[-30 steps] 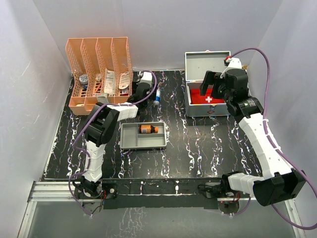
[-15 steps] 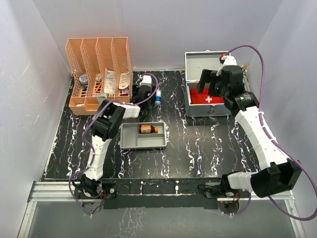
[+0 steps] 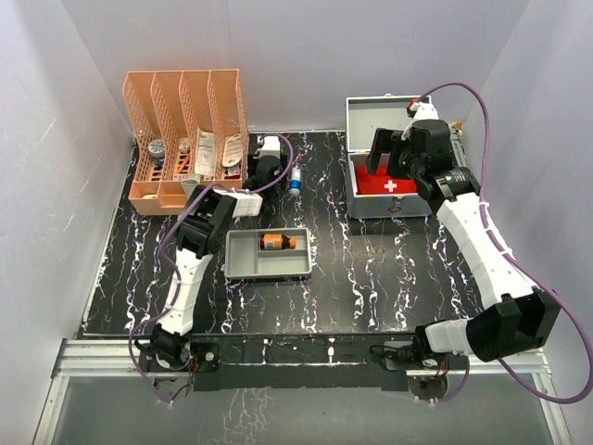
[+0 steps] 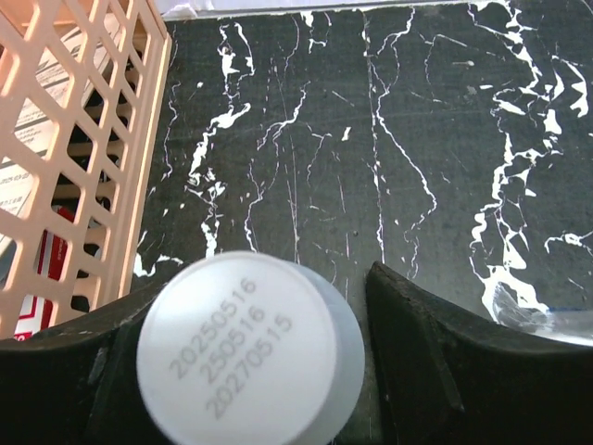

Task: Organize the medicine kit
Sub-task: Pick up the pill bottle at the center of the board.

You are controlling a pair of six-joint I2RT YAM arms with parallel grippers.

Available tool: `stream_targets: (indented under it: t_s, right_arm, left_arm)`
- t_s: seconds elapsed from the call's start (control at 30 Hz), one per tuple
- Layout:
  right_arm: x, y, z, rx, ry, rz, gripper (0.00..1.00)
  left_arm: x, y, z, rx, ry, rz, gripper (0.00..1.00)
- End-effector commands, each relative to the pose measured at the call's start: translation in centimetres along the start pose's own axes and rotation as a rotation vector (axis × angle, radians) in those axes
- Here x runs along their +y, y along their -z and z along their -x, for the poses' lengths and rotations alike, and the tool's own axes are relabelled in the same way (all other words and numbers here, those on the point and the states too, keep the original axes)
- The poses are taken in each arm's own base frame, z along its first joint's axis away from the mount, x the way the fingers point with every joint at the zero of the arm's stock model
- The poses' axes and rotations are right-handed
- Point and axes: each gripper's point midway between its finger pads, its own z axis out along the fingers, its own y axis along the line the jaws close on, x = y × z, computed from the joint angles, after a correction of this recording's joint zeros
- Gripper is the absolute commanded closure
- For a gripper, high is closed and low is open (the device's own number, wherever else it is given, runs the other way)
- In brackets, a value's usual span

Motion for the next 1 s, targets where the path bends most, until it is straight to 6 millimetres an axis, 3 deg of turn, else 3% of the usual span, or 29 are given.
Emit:
stream_targets:
  t_s: [0.0,0.13,0.37,0.53,0.73,0.87,0.97]
  right_arm:
    - [0.7,0.9,3.6,-0.099,0.005,0.026,0.02]
    - [0.7,0.9,3.6,-0.095,0.006,0.024,0.02]
    - [0.7,1.3,3.3,-0.095,0.001,0.024,0.02]
    - [0.6,1.6,3.5,-0.111,-0.004,0.022,0.02]
    - [0.3,1.6,4.3,-0.148,-0.002,0.004,0.02]
    - [-0.2,1.0,4.6,-0.151,-0.012,-0.027,0.02]
    - [-0.2,0.5,4.7,-0.143,-0.023,-0.034,0.02]
  left_arm:
    - [0.0,-0.9,2.0,-0.062,0.044,0.007,0.37]
    - [0.1,-1.3,1.4,-0.06,0.045,0.014,0.5]
    - [0.6,-1.1,1.2,-0.053,0.044,0.026,0.93]
    - [0.3,0.5,2.4,-0.025,0.012,-0.041,1.0]
    - [-1.5,5.3,5.0,0.131,-0.103,-0.326,1.0]
    - [-2.7,10.6,6.2,0.3,-0.219,-0.622,1.0]
    - [-2.2,14.8,7.3,0.393,-0.341,-0.778,1.0]
